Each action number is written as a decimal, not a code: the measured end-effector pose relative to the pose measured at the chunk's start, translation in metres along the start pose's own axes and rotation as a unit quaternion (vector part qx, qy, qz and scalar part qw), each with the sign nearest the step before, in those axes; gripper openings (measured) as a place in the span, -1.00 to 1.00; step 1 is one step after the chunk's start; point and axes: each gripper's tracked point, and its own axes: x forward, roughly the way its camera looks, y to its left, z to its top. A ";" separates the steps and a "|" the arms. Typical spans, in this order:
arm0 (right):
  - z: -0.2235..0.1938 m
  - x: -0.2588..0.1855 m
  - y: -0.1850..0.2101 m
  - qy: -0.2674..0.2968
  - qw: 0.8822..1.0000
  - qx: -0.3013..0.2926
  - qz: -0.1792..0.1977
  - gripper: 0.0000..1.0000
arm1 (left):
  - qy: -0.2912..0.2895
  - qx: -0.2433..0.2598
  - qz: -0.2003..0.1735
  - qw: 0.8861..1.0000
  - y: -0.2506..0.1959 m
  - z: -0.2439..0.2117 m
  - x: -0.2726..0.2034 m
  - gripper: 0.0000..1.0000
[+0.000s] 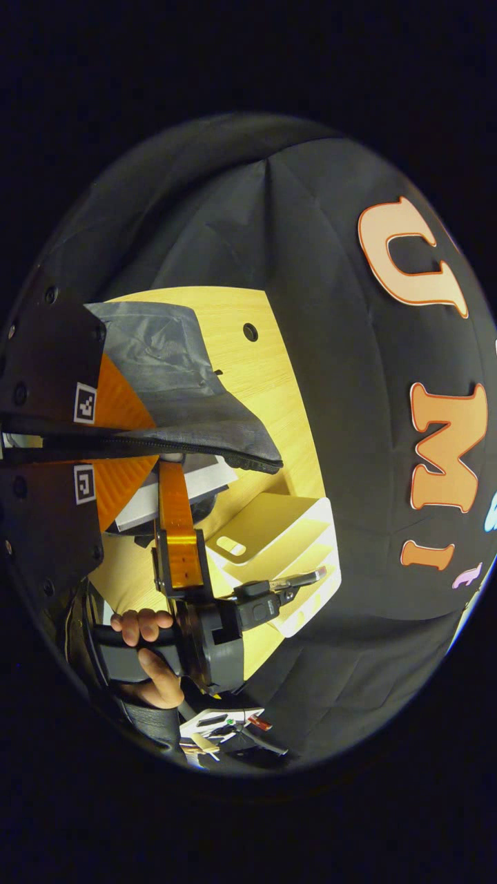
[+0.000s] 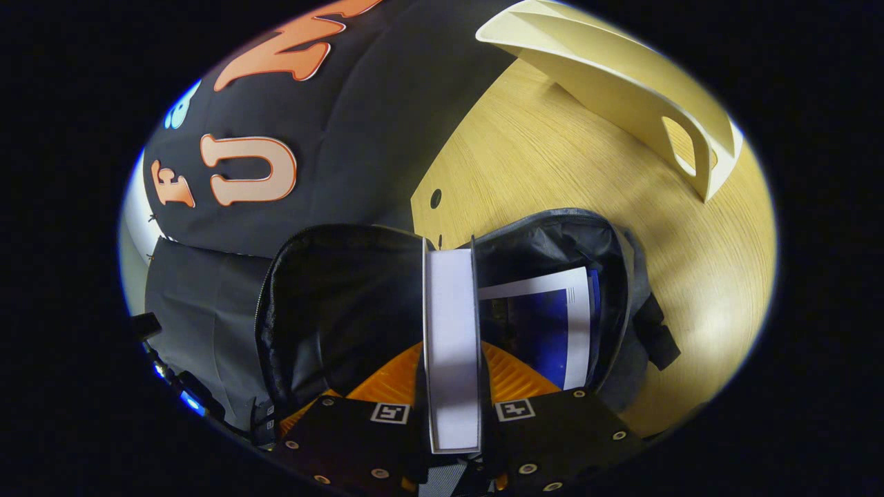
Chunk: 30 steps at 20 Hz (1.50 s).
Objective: Open the schoolbag, grab two books from the bookshelf and put them into the schoolbag.
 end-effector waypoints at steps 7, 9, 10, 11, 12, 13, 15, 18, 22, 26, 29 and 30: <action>-0.025 -0.009 -0.059 0.065 0.980 -0.117 -0.149 0.49 | 0.012 -0.010 0.023 1.000 -0.006 -0.015 0.008 -0.84; -0.025 -0.014 -0.060 0.074 0.972 -0.153 -0.161 0.86 | 0.018 -0.012 0.033 0.999 -0.009 -0.013 0.008 -0.85; -0.024 -0.020 -0.057 0.074 0.973 -0.157 -0.154 0.91 | 0.021 -0.013 0.040 0.999 -0.011 -0.015 0.010 -0.85; -0.020 -0.027 -0.052 0.075 0.974 -0.157 -0.147 0.95 | 0.024 -0.016 0.048 0.998 -0.012 -0.016 0.011 -0.85; -0.015 -0.035 -0.053 0.073 0.974 -0.158 -0.143 0.96 | 0.027 -0.021 0.058 0.998 -0.012 -0.017 0.012 -0.85; -0.006 -0.042 -0.055 0.068 0.974 -0.162 -0.142 0.96 | 0.031 -0.027 0.067 0.997 -0.014 -0.018 0.013 -0.85; 0.013 -0.061 -0.057 0.051 0.972 -0.181 -0.145 0.96 | 0.041 -0.035 0.082 0.995 -0.020 -0.022 0.017 -0.84; 0.044 -0.093 -0.057 0.022 0.965 -0.214 -0.149 0.96 | 0.050 -0.044 0.085 0.994 -0.041 -0.024 0.021 -0.65; 0.076 -0.125 -0.064 -0.003 0.961 -0.233 -0.150 0.96 | 0.058 -0.050 0.084 0.994 -0.074 -0.025 0.034 -0.05; 0.107 -0.160 -0.076 -0.027 0.954 -0.257 -0.149 0.96 | 0.051 -0.056 0.088 0.993 -0.105 -0.011 0.041 0.27; 0.131 -0.189 -0.081 -0.051 0.946 -0.282 -0.148 0.95 | 0.045 -0.078 0.098 0.991 -0.127 0.009 0.042 0.81; 0.141 -0.200 -0.083 -0.064 0.942 -0.293 -0.149 0.96 | 0.039 -0.086 0.099 0.991 -0.137 0.014 0.044 0.79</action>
